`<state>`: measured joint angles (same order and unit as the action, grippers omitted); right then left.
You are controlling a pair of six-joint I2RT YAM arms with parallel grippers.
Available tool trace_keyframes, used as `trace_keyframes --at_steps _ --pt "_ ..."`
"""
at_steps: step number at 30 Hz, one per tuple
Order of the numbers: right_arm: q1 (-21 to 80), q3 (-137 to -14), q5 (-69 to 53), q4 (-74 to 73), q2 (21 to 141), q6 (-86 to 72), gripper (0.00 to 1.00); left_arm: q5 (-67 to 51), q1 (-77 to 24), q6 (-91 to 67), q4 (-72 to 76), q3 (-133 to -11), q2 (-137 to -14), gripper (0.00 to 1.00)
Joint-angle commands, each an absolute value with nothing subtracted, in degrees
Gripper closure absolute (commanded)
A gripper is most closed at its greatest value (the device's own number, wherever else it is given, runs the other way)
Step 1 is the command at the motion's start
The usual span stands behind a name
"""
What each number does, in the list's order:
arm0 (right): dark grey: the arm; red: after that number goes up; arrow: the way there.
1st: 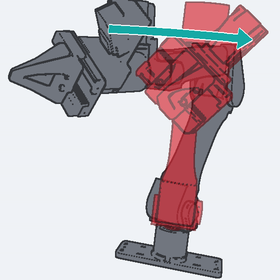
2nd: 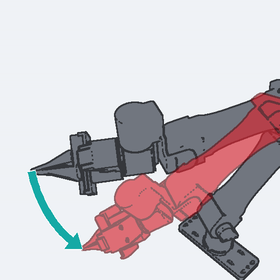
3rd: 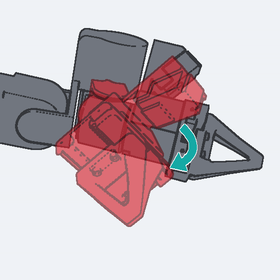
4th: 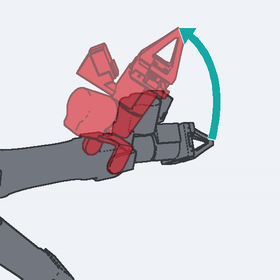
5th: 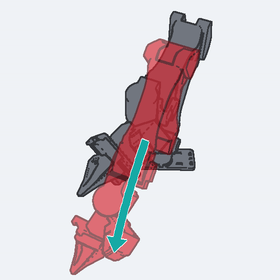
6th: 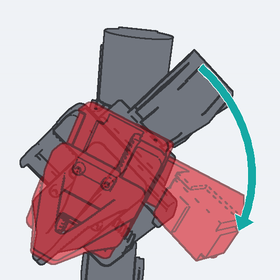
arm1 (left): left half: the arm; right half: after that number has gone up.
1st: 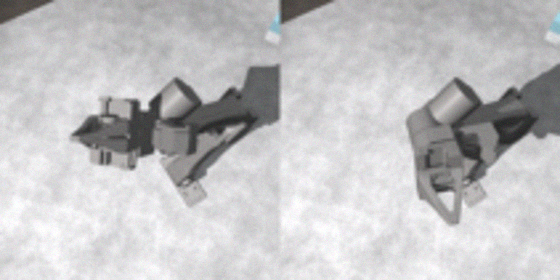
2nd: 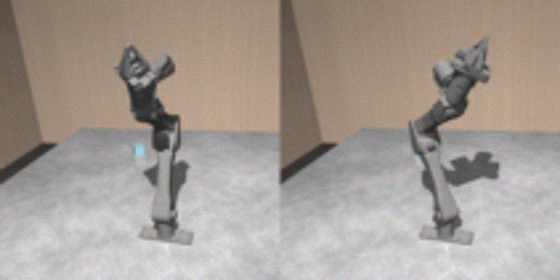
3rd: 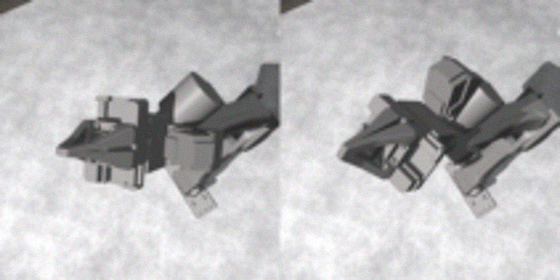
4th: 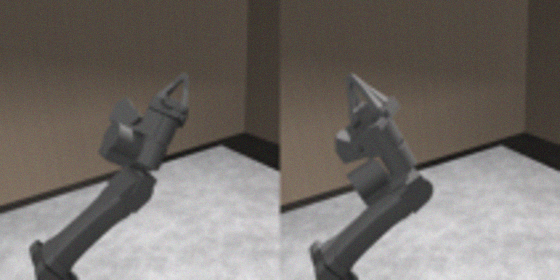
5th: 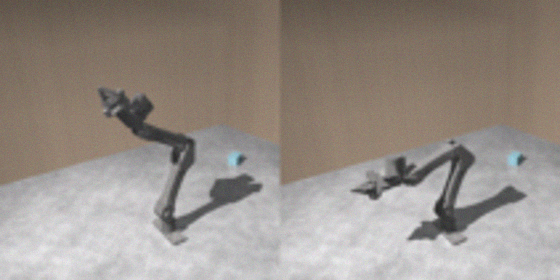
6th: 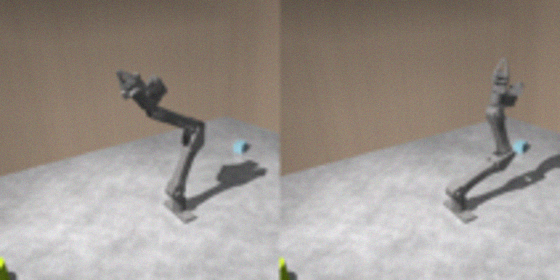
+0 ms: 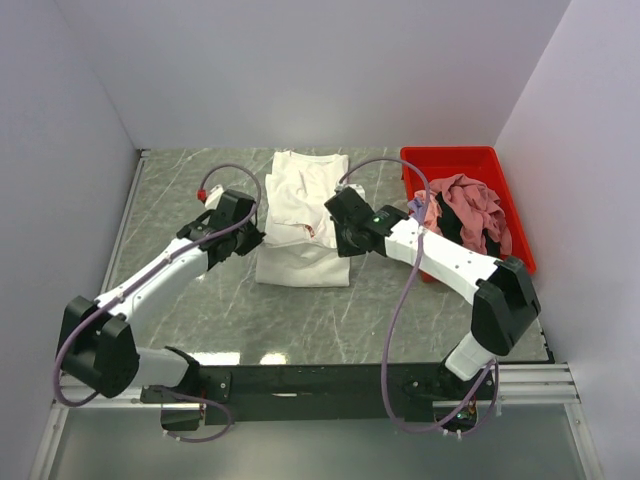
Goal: Fold and stack the t-shirts
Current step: Fold the tshirt
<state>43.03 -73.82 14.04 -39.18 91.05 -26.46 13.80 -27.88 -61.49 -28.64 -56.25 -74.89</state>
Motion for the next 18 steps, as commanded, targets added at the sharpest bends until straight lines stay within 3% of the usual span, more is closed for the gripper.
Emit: trace_keyframes --at_steps 1,18 --pt "41.6 -77.3 14.2 -39.5 92.7 -25.1 1.0 13.2 -26.5 -57.7 -24.4 -60.7 -77.6 0.99" --pt "35.7 -84.9 10.0 -38.7 102.7 -22.1 1.0 10.6 -22.4 -53.3 -23.0 -71.3 -92.6 0.99"
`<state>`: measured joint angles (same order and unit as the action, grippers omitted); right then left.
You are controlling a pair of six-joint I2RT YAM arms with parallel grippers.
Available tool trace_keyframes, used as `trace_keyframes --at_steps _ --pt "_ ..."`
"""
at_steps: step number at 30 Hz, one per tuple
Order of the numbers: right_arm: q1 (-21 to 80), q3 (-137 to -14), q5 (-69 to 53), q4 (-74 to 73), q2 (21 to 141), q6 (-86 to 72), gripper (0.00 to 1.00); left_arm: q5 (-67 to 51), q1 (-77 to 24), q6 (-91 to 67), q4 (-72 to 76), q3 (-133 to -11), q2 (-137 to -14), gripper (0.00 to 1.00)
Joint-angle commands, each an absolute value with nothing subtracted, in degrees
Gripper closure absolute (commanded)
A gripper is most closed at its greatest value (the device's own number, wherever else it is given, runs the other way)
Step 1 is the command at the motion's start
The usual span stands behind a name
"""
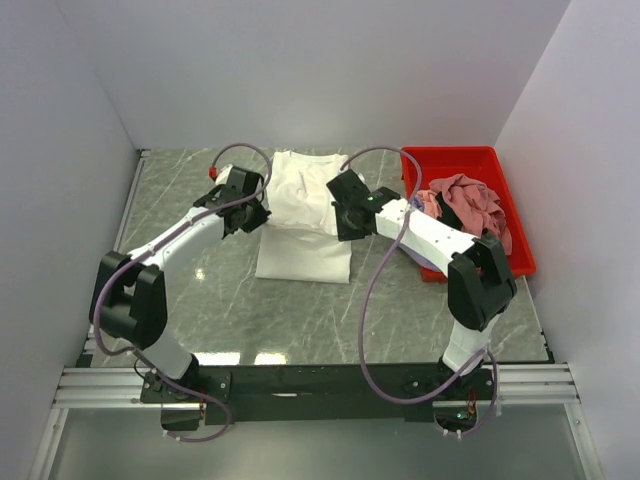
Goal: Fold and stack the t-shirts
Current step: Fold the tshirt
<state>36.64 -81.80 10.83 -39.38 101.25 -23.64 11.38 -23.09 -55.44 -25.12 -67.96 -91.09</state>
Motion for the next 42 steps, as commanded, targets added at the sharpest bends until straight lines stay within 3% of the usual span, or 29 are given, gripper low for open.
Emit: trace_keyframes --at_steps 1,18,19,20,21,23,24,25,26,27,29,33,42 --pt "35.4 -85.2 9.8 -38.5 103.2 -22.1 1.0 10.6 -22.3 -53.3 -23.2 -71.8 -93.3 0.99" --pt "31.6 -90.3 5.6 -34.9 112.4 -20.2 1.0 10.2 -20.1 -52.9 -22.9 -75.3 -102.0 0.99" --pt "31.4 -91.0 5.1 -35.0 113.1 -19.7 0.96 10.1 -20.0 -52.8 -22.5 -75.3 -102.2 0.99" --pt "31.3 -91.6 5.0 -35.0 113.6 -19.7 0.96 10.2 -20.0 -52.7 -22.4 -75.3 -102.2 0.97" --pt "31.1 -92.2 4.9 -35.9 114.1 -19.8 0.91 10.1 -20.0 -52.5 -22.2 -75.4 -102.2 0.83" --pt "30.8 -94.2 4.9 -36.9 114.8 -19.9 0.81 9.5 -20.0 -51.9 -22.0 -75.8 -101.9 0.73" --pt "30.8 -94.6 5.1 -37.3 114.6 -19.9 0.6 9.5 -20.0 -51.4 -21.8 -75.9 -101.5 0.57" --pt "30.4 -95.2 5.1 -37.6 114.1 -20.1 0.5 9.5 -20.0 -51.2 -21.9 -76.1 -101.1 0.47" --pt "30.4 -95.4 5.1 -37.9 113.7 -20.0 0.46 9.6 -20.0 -51.2 -22.0 -75.9 -99.8 0.35" --pt "30.3 -95.6 5.5 -38.5 113.3 -20.2 0.39 9.5 -20.0 -51.2 -21.8 -75.6 -99.0 0.16" --pt "30.3 -94.8 6.5 -38.8 111.2 -20.9 0.3 9.2 -20.0 -51.2 -21.4 -73.6 -95.7 0.01" --pt "30.3 -88.9 5.6 -36.8 105.7 -22.2 0.26 7.4 -20.0 -52.6 -20.6 -67.0 -88.8 0.01" --pt "30.4 -62.9 -3.6 -27.6 88.0 -26.2 0.22 3.1 -21.5 -56.3 -18.9 -43.9 -72.1 0.01"
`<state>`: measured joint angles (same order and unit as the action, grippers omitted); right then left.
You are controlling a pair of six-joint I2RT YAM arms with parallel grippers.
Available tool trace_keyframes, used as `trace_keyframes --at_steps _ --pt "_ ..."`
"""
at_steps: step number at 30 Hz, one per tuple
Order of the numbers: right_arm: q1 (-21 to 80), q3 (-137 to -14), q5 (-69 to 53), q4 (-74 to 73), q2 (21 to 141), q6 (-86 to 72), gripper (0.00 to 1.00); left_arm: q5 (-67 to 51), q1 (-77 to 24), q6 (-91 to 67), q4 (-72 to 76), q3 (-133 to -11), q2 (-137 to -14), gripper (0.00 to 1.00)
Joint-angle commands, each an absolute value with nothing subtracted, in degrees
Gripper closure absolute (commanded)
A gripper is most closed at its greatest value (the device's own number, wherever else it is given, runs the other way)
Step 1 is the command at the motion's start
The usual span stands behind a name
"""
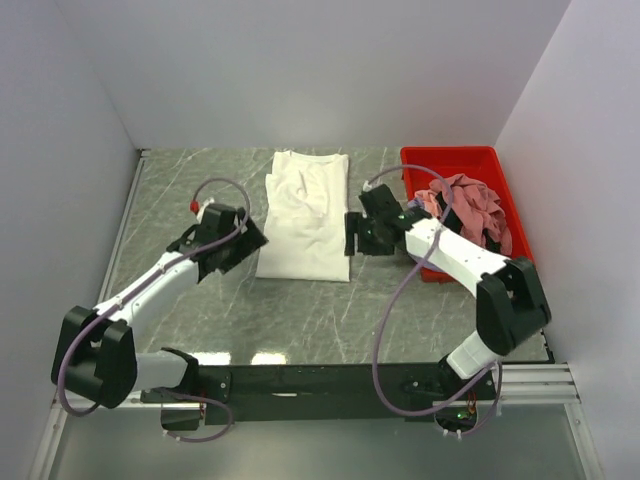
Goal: Fold and stack the t-shirts
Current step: Fold the tshirt
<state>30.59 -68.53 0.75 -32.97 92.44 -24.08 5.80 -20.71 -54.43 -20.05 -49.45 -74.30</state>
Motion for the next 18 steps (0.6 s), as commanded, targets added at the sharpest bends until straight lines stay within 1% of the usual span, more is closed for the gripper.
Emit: trace_keyframes --at_steps 1,3,7,15,16,18 --pt "30.4 -61.4 -5.5 -26.7 86.2 -26.7 0.22 2.9 -21.7 -56.4 -18.8 -42.8 -71.4 0.01" --pt "30.5 -56.8 -8.3 -23.8 83.7 -27.7 0.22 2.6 -21.8 -56.3 -19.0 -40.3 -70.3 0.01" --pt "30.5 -52.2 -10.1 -20.4 82.0 -26.9 0.21 1.5 -21.9 -56.3 -17.6 -37.6 -70.2 0.0" --pt "30.6 -48.9 -14.0 -16.5 81.4 -25.4 0.14 1.5 -21.9 -56.0 -16.2 -37.6 -75.0 0.01" --pt "30.6 -49.0 -14.0 -16.5 81.9 -25.5 0.14 1.6 -21.9 -56.0 -15.6 -37.6 -75.6 0.01" --pt "30.6 -49.6 -13.8 -17.0 82.6 -25.4 0.13 1.8 -21.8 -55.9 -15.3 -37.9 -76.3 0.07"
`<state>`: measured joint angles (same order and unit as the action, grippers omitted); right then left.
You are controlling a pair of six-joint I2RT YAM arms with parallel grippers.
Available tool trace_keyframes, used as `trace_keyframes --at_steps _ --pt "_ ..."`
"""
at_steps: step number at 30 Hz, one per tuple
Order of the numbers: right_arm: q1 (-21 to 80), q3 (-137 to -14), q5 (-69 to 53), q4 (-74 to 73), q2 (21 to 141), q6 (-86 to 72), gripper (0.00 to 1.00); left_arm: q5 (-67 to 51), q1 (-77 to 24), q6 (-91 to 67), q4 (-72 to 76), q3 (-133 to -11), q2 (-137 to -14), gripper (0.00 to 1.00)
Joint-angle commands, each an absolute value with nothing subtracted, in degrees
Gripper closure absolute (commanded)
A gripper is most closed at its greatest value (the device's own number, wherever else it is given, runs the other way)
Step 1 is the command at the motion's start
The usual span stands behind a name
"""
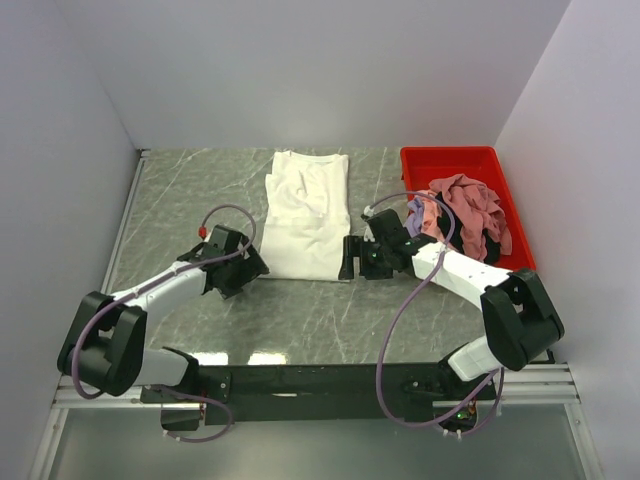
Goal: Fold and stack the t-shirts
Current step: Fold the tshirt
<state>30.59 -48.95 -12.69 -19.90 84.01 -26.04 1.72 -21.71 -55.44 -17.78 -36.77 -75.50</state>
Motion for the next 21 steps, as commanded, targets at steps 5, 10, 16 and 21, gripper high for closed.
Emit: trace_keyframes --at_steps 5,10,16,21 --pt "30.8 -49.8 -13.5 -16.9 84.4 -25.6 0.12 3.7 -21.8 -55.5 -15.3 -38.9 -78.0 0.25" --pt "30.9 -50.2 -12.2 -17.6 85.4 -25.8 0.12 3.3 -21.8 -55.1 -14.2 -38.8 -79.3 0.36" --pt "30.9 -50.8 -12.7 -17.8 86.6 -25.8 0.12 2.4 -21.8 -54.5 -12.8 -39.6 -82.1 0.46" --pt "31.0 -51.0 -12.7 -18.1 87.6 -25.8 0.13 0.6 -21.9 -54.1 -11.7 -40.3 -85.4 0.58"
